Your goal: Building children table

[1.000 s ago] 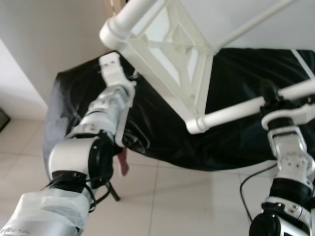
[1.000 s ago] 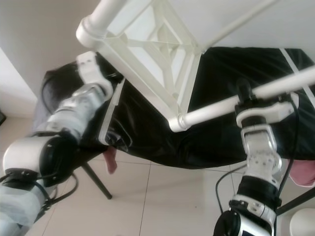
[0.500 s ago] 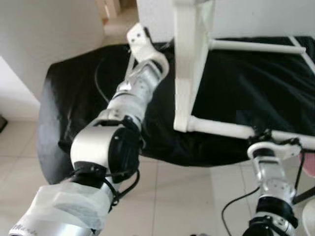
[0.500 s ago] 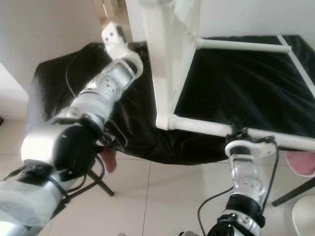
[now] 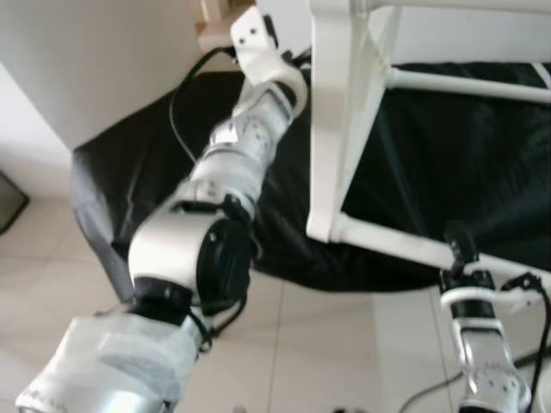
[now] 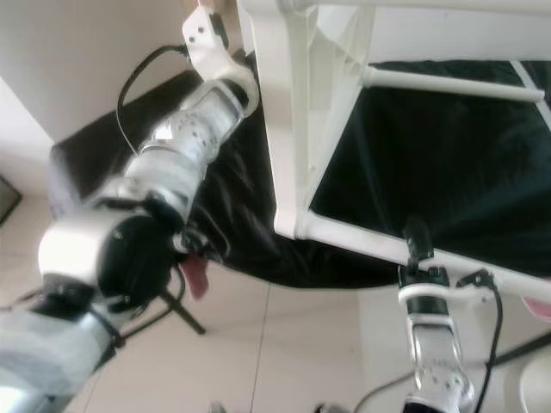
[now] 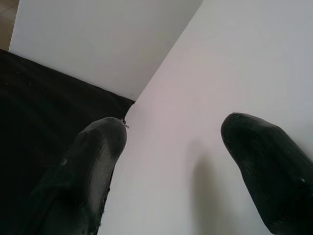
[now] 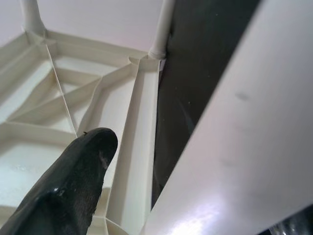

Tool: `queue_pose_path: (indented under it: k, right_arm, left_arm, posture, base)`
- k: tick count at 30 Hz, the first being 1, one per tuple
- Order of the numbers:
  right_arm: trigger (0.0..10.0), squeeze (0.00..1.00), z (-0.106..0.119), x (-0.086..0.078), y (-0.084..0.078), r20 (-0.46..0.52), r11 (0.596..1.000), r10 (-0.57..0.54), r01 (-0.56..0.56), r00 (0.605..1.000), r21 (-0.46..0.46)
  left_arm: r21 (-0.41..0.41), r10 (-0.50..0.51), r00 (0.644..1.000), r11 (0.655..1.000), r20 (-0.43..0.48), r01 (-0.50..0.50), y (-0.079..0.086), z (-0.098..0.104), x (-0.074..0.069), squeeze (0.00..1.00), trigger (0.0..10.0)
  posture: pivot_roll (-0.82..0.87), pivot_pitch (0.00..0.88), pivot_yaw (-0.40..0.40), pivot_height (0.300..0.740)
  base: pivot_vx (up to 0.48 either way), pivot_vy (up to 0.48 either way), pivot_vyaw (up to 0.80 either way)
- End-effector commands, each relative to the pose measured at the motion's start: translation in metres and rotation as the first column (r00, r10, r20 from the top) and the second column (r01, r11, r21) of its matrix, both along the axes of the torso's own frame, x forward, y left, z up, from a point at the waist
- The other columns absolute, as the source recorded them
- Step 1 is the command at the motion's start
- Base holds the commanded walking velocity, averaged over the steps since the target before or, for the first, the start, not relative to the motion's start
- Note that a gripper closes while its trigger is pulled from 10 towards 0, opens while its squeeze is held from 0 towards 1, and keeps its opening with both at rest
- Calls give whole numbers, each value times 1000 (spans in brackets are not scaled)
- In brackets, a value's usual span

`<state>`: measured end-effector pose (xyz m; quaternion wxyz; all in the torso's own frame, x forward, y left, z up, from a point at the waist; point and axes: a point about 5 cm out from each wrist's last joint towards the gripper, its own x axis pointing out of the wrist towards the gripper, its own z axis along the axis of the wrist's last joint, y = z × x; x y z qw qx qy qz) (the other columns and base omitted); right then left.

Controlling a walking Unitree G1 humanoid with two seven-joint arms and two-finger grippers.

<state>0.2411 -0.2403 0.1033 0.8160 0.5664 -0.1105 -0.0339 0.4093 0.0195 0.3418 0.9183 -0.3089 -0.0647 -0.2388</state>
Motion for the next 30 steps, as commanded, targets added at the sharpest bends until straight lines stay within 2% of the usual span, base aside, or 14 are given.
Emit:
queue_pose_path:
  k: [1,5,7,11,16,18,21,22,23,24,25,26,27,30]
  right_arm:
    - [10000,0,-41,-31,13,-177,999,6,2,984,45]
    - [10000,0,-42,-40,14,-191,1000,15,-13,982,12]
    - [10000,0,-46,-56,15,-214,998,30,-41,976,-47]
    - [10000,0,-51,-66,16,-253,995,19,-44,967,-94]
    - [10000,0,-52,-83,9,-280,987,-103,64,954,-147]
    - [10000,0,-49,-86,4,-272,973,-176,126,946,-191]
    - [10000,0,-49,-87,-1,-282,961,-223,162,933,-224]
    - [10000,0,-47,-89,-12,-331,897,-367,237,869,-373]
    - [10000,0,-43,-95,-23,-348,800,-517,296,782,-522]
    - [10000,0,-43,-95,-23,-348,800,-517,296,782,-522]
    - [10000,0,-39,-98,-28,-352,727,-597,302,721,-616]
    - [10000,0,-34,-101,-29,-325,650,-653,286,684,-704]
    - [10000,0,-30,-103,-26,-315,606,-673,254,669,-754]
    - [10000,0,-25,-109,-22,-288,532,-713,225,640,-817]
  left_arm:
    - [29,-254,945,967,207,254,-13,16,-12,0,10000]
    - [36,-255,941,967,221,254,-13,20,-13,0,10000]
    - [49,-258,938,966,232,254,-14,24,-14,0,10000]
    - [49,-258,939,966,227,254,-14,23,-14,0,10000]
    - [58,-265,937,964,230,259,-13,23,-14,0,10000]
    - [59,-267,936,964,230,260,-13,23,-14,0,10000]
    - [60,-269,935,963,230,262,-13,23,-14,0,10000]
    - [65,-272,934,962,230,264,-13,22,-14,0,10000]
    - [79,-273,935,962,227,262,-13,20,-14,0,10000]
    - [79,-273,935,962,227,262,-13,20,-14,0,10000]
    - [89,-273,935,962,224,260,-13,18,-13,0,10000]
    - [96,-273,936,961,221,258,-13,16,-13,0,10000]
    - [100,-273,937,961,217,256,-13,15,-13,0,10000]
    - [110,-270,939,962,215,251,-12,13,-12,0,10000]
  posture:
    - [-135,121,107,740]
    - [-137,121,111,740]
    - [-139,123,116,740]
    - [-141,121,120,740]
    - [-142,120,128,740]
    - [-149,120,134,740]
    - [-149,120,134,740]
    - [-156,122,143,740]
    - [-156,121,143,740]
    - [-156,121,143,740]
    - [-156,121,143,740]
    - [-156,121,143,740]
    - [-159,119,146,740]
    - [-162,117,147,740]
  base:
    - [0,0,0]
    - [0,0,0]
    - [0,0,0]
    - [0,0,0]
    - [0,0,0]
    - [0,0,0]
    - [0,0,0]
    - [0,0,0]
    - [0,0,0]
    - [0,0,0]
    - [0,0,0]
    - [0,0,0]
    - [0,0,0]
    - [0,0,0]
